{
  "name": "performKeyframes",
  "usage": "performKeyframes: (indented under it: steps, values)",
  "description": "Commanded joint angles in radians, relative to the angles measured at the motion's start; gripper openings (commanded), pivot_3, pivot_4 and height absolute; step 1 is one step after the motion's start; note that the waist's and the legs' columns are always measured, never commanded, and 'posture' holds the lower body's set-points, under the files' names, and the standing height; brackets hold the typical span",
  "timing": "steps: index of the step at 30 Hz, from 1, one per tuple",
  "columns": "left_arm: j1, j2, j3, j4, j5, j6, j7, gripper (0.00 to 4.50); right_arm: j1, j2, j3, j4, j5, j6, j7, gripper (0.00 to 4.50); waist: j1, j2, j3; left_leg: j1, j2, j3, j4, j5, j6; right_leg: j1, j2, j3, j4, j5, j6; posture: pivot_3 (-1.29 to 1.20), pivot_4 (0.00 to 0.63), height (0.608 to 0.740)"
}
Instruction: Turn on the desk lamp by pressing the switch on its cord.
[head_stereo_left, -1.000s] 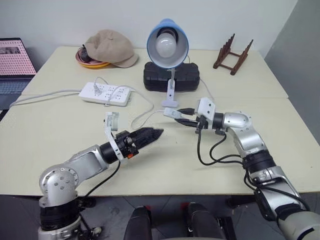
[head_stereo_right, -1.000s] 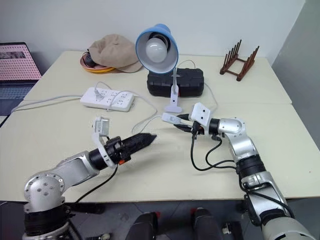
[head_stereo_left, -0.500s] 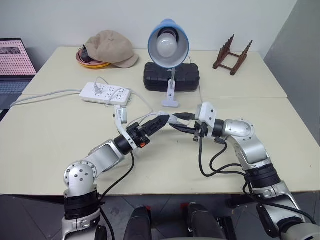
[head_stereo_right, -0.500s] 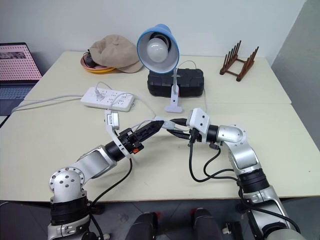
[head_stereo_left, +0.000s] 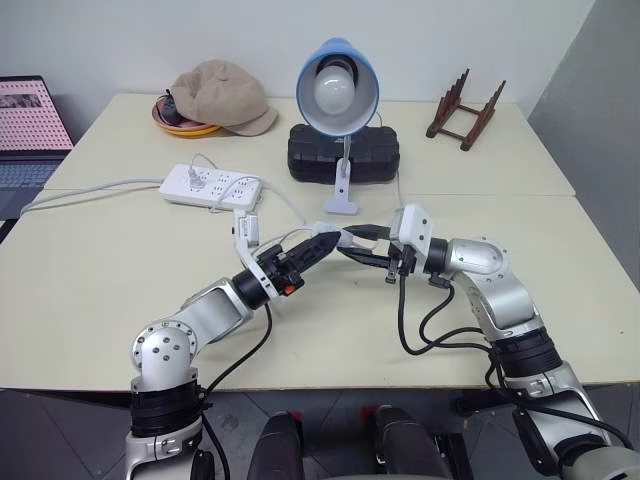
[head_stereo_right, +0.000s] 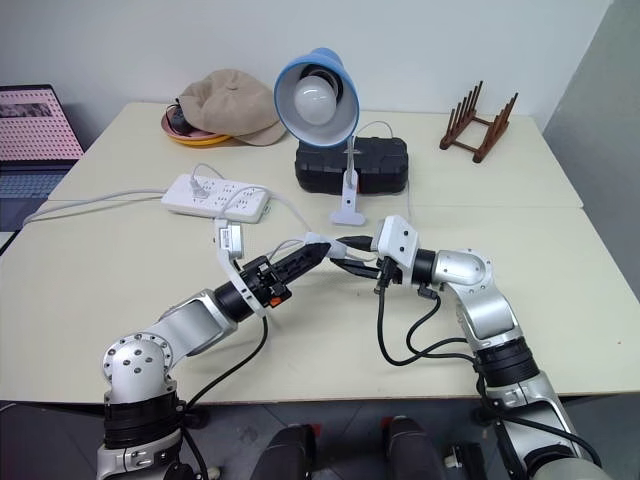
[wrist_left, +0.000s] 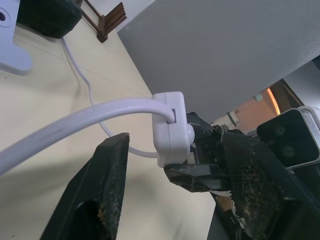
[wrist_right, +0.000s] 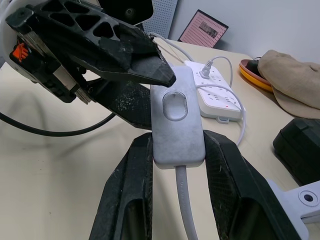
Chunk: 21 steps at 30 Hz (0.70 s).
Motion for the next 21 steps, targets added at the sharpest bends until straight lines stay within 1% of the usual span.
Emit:
performKeyframes:
  steps: [1, 8, 9, 14, 18, 19, 20, 21]
  values:
    - [-0.018, 0.009, 0.006, -0.006, -0.025, -0.013, -0.007, 2.0, 0.0, -0.008, -0.004, -0.038, 0.016, -0.013, 0.001, 1.07, 0.0, 0.0, 0.0, 0.0, 0.0, 0.0, 0.0, 0.0, 0.0, 0.0, 0.0, 0.0, 0.0, 0.0, 0.0, 0.0, 0.15, 0.74]
    - [-0.02, 0.014, 0.006, -0.001, -0.029, -0.018, -0.006, 0.56, -0.002, -0.01, -0.005, -0.034, 0.016, -0.016, -0.002, 1.07, 0.0, 0.0, 0.0, 0.0, 0.0, 0.0, 0.0, 0.0, 0.0, 0.0, 0.0, 0.0, 0.0, 0.0, 0.0, 0.0, 0.15, 0.74]
    - [-0.022, 0.014, 0.006, 0.001, -0.03, -0.018, -0.005, 0.46, -0.003, -0.01, -0.005, -0.034, 0.016, -0.016, -0.003, 1.07, 0.0, 0.0, 0.0, 0.0, 0.0, 0.0, 0.0, 0.0, 0.0, 0.0, 0.0, 0.0, 0.0, 0.0, 0.0, 0.0, 0.15, 0.74]
    - [-0.022, 0.015, 0.009, 0.0, -0.038, -0.018, -0.001, 0.46, -0.005, -0.01, -0.006, -0.032, 0.016, -0.016, -0.006, 1.07, 0.0, 0.0, 0.0, 0.0, 0.0, 0.0, 0.0, 0.0, 0.0, 0.0, 0.0, 0.0, -0.001, 0.0, 0.0, 0.0, 0.15, 0.74]
    - [-0.021, 0.021, -0.001, -0.008, -0.015, -0.023, -0.009, 0.46, -0.007, -0.007, -0.003, -0.028, 0.014, -0.017, -0.007, 1.07, 0.0, 0.0, 0.0, 0.0, 0.0, 0.0, 0.0, 0.0, 0.0, 0.0, 0.0, 0.0, -0.001, 0.0, 0.0, 0.0, 0.15, 0.74]
    - [-0.02, 0.021, 0.0, -0.009, -0.013, -0.026, -0.012, 1.16, -0.008, -0.006, -0.002, -0.024, 0.012, -0.019, -0.007, 1.07, 0.0, 0.0, 0.0, 0.0, 0.0, 0.0, 0.0, 0.0, 0.0, 0.0, 0.0, 0.0, -0.001, 0.0, 0.0, 0.0, 0.15, 0.74]
    - [-0.019, 0.02, 0.003, -0.007, -0.018, -0.026, -0.01, 1.24, -0.01, -0.005, -0.002, -0.019, 0.011, -0.022, -0.008, 1.07, 0.0, 0.0, 0.0, 0.0, 0.0, 0.0, 0.0, 0.0, 0.0, 0.0, 0.0, 0.0, -0.001, 0.0, 0.0, 0.0, 0.15, 0.74]
    - [-0.017, 0.025, 0.006, -0.011, -0.027, -0.021, -0.011, 1.48, -0.015, -0.004, -0.001, -0.009, 0.008, -0.027, -0.007, 1.07, 0.0, 0.0, 0.0, 0.0, 0.0, 0.0, 0.0, 0.0, 0.0, 0.0, 0.0, 0.0, -0.001, 0.0, 0.0, 0.0, 0.15, 0.74]
